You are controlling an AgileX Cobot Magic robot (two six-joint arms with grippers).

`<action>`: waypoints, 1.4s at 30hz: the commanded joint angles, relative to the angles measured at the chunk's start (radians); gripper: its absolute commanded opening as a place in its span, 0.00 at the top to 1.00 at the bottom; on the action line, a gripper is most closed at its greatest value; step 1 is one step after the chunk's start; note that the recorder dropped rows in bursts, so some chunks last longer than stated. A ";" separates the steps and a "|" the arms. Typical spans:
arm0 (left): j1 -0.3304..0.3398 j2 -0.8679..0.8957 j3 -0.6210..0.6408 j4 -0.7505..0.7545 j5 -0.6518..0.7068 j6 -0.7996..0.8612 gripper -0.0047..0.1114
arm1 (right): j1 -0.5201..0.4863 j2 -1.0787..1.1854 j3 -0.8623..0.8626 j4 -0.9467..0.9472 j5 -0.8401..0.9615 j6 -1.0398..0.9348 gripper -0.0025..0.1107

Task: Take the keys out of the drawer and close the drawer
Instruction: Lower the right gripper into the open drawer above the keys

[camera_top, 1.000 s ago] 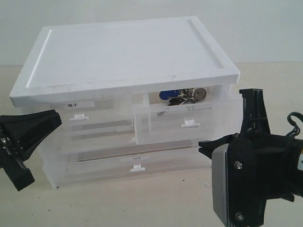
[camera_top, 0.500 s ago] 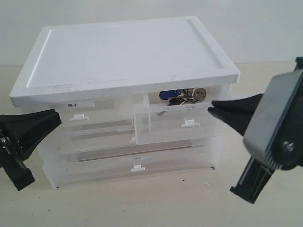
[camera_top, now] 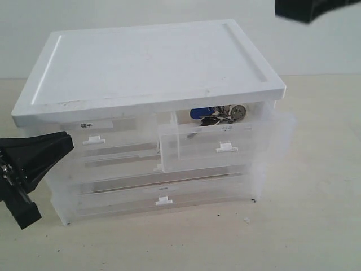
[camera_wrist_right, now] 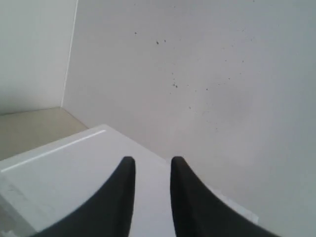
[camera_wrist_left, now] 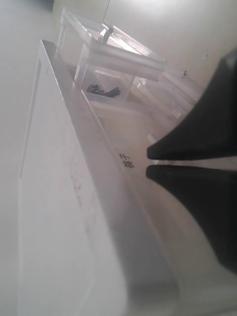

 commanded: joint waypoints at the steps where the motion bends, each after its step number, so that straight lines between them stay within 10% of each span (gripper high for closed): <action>1: -0.001 0.005 0.001 0.008 -0.014 -0.004 0.92 | -0.172 0.091 -0.113 -0.092 0.174 0.155 0.78; 9: -0.001 0.005 0.001 0.008 -0.014 -0.004 0.92 | -0.409 0.305 -0.394 -0.709 0.747 0.664 0.78; 18: -0.001 0.005 0.001 0.018 -0.014 -0.004 0.92 | -0.403 0.476 -0.611 -0.027 1.162 -0.172 0.77; 28: -0.001 0.005 0.001 0.029 -0.014 -0.004 0.92 | -0.078 0.598 -0.611 -0.358 1.135 -0.269 0.58; 42: -0.001 0.005 0.001 0.042 -0.014 -0.004 0.92 | -0.019 0.726 -0.540 -0.493 1.079 -0.253 0.66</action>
